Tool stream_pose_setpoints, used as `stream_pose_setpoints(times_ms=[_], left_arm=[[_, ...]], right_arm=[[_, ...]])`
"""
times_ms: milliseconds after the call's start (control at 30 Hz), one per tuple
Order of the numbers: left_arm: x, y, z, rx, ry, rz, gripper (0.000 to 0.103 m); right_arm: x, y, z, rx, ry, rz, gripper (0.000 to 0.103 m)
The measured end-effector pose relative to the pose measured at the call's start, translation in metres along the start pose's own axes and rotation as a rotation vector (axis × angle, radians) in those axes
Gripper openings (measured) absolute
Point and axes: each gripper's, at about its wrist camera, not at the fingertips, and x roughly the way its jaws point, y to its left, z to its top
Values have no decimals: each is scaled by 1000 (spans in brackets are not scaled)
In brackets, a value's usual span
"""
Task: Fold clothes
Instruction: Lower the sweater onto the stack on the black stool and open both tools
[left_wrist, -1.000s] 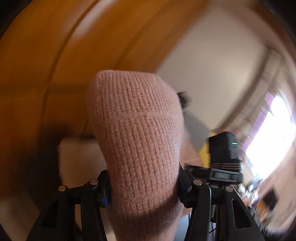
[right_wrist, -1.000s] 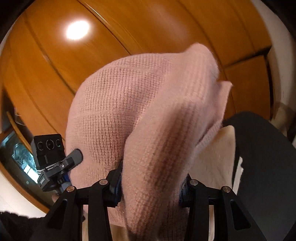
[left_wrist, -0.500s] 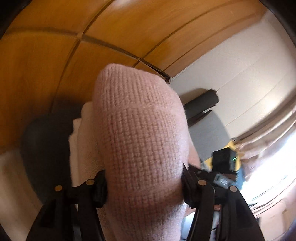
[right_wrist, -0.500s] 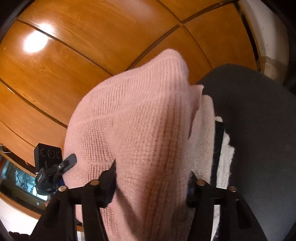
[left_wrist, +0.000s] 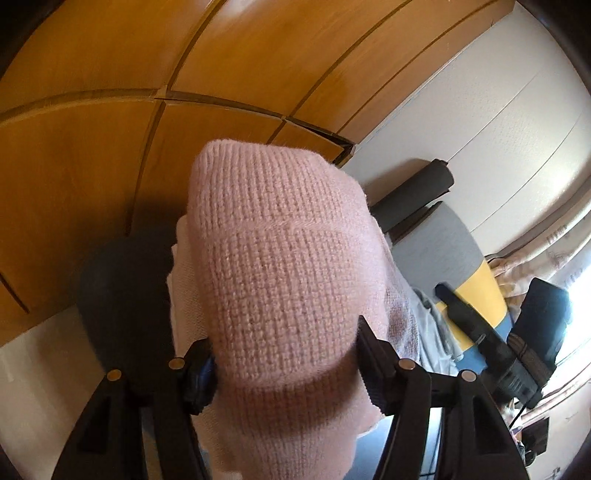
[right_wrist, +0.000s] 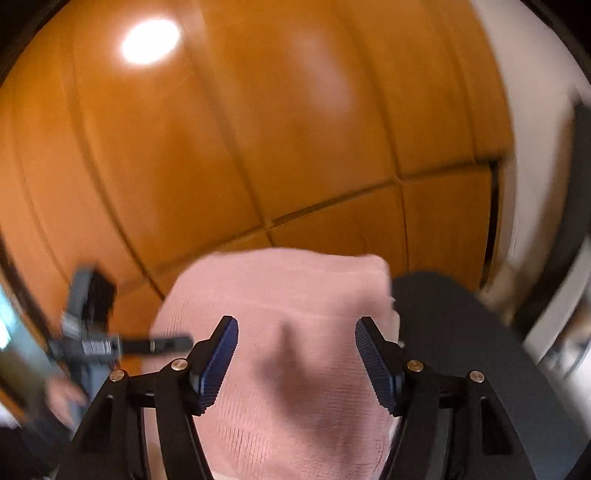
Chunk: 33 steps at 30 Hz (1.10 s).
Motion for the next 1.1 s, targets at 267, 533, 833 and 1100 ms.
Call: stream_pose_setpoints(times_ms=[267,533,833,1100], left_arm=[[-63,-35,1,162,-259,167,64],[19,-62,17,346,-149,251,62],[49,-8,-7,269,-195,266,64],[7,-47,1,314,-261,308,66]], right_arm=[[-10,13,-59,-81,159,-82,68],[-11,-7,-60,-54,173,-84,76],[8,-27,-91,-82,207,-149,80],[-19,-20,-84,-64,198,-199,81]])
